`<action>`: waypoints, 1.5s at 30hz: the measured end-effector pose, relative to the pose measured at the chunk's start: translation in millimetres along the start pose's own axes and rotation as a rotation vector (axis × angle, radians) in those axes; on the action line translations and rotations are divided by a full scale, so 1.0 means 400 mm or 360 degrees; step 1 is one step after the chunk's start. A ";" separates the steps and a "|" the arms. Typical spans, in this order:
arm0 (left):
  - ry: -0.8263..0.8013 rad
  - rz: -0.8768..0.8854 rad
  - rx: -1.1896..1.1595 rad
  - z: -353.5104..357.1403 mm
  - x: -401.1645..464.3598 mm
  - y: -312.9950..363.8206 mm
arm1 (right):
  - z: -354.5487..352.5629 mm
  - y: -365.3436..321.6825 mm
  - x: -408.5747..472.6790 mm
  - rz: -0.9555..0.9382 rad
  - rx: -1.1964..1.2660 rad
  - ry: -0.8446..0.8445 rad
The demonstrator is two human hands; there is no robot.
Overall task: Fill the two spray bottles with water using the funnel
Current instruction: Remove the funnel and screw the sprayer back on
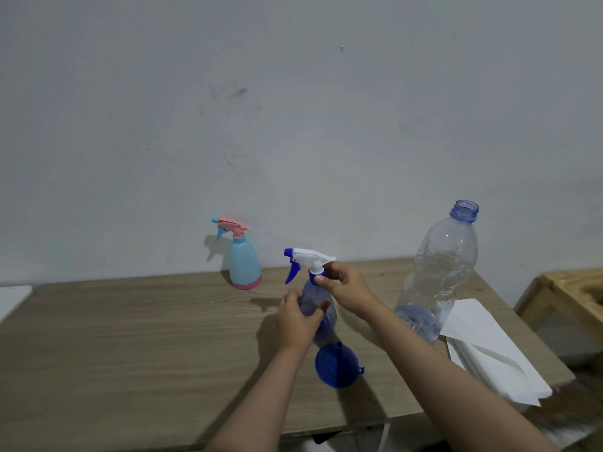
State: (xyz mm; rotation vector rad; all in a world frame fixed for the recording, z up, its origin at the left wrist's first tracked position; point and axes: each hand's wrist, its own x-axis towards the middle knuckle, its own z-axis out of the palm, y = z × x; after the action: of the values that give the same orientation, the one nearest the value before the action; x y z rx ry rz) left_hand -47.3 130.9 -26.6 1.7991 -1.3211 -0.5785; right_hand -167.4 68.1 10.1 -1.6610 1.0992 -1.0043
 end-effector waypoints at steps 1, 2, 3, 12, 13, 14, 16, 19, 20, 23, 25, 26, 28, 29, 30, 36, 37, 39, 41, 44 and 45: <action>0.0006 -0.0006 -0.0004 0.002 0.001 -0.001 | 0.001 0.003 0.000 -0.0003 0.0015 0.0006; 0.0012 -0.0009 -0.0004 0.003 0.001 -0.001 | 0.004 0.006 0.000 0.0002 0.0026 0.0018; 0.0011 -0.0012 0.0007 0.003 0.002 -0.002 | 0.007 0.012 0.000 0.0014 0.0039 0.0033; 0.0038 -0.0015 -0.0010 0.009 0.004 -0.006 | 0.045 0.037 -0.016 0.0071 0.0219 0.0254; 0.0045 -0.0020 -0.0033 0.010 0.006 -0.007 | 0.046 0.039 -0.016 0.0081 0.0240 0.0256; 0.0043 -0.0025 -0.0037 0.011 0.006 -0.008 | 0.047 0.038 -0.017 0.0076 0.0251 0.0251; 0.0029 -0.0019 -0.0001 0.010 0.004 -0.008 | 0.048 0.040 -0.017 0.0054 0.0214 0.0250; 0.0042 -0.0011 -0.0060 0.016 0.009 -0.012 | 0.046 0.041 -0.012 0.0015 0.0129 0.0245; 0.0043 -0.0021 -0.0056 0.015 0.008 -0.010 | 0.044 0.038 -0.010 0.0012 0.0125 0.0242; 0.0034 -0.0015 -0.0032 0.010 0.006 -0.009 | 0.038 0.025 -0.002 0.0004 0.0109 0.0240; 0.0032 -0.0012 -0.0033 0.012 0.007 -0.011 | 0.036 0.020 0.001 -0.0006 0.0056 0.0215; 0.0040 -0.0015 -0.0055 0.013 0.007 -0.010 | 0.036 0.021 0.001 -0.0014 0.0027 0.0199; 0.0069 -0.0028 -0.0127 0.020 0.011 -0.016 | 0.037 0.030 -0.003 -0.0017 0.0016 0.0182; 0.0072 -0.0037 -0.0158 0.024 0.013 -0.019 | 0.039 0.034 -0.006 -0.0013 0.0031 0.0190; 0.0057 -0.0042 -0.0165 0.024 0.012 -0.018 | 0.041 0.037 -0.011 -0.0006 0.0047 0.0209; 0.0022 -0.0042 -0.0164 0.021 0.006 -0.014 | 0.051 0.038 -0.022 0.0007 0.0149 0.0315; 0.0029 -0.0040 -0.0149 0.019 0.006 -0.013 | 0.050 0.036 -0.019 0.0010 0.0182 0.0318; 0.0040 -0.0021 -0.0149 0.019 0.006 -0.014 | 0.050 0.040 -0.012 0.0037 0.0247 0.0330; 0.0047 -0.0016 -0.0136 0.017 0.004 -0.011 | 0.050 0.040 -0.011 0.0069 0.0300 0.0328; 0.0042 -0.0016 -0.0140 0.019 0.005 -0.014 | 0.045 0.050 -0.014 0.0087 0.0376 0.0218; 0.0042 -0.0021 -0.0137 0.020 0.004 -0.016 | 0.043 0.053 -0.014 0.0091 0.0382 0.0188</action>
State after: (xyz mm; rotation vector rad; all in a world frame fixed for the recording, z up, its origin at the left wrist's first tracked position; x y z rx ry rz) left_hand -49.3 127.2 -36.2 1.7408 -1.2488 -0.6077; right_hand -158.0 72.5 -15.8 -1.3863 1.0514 -1.1610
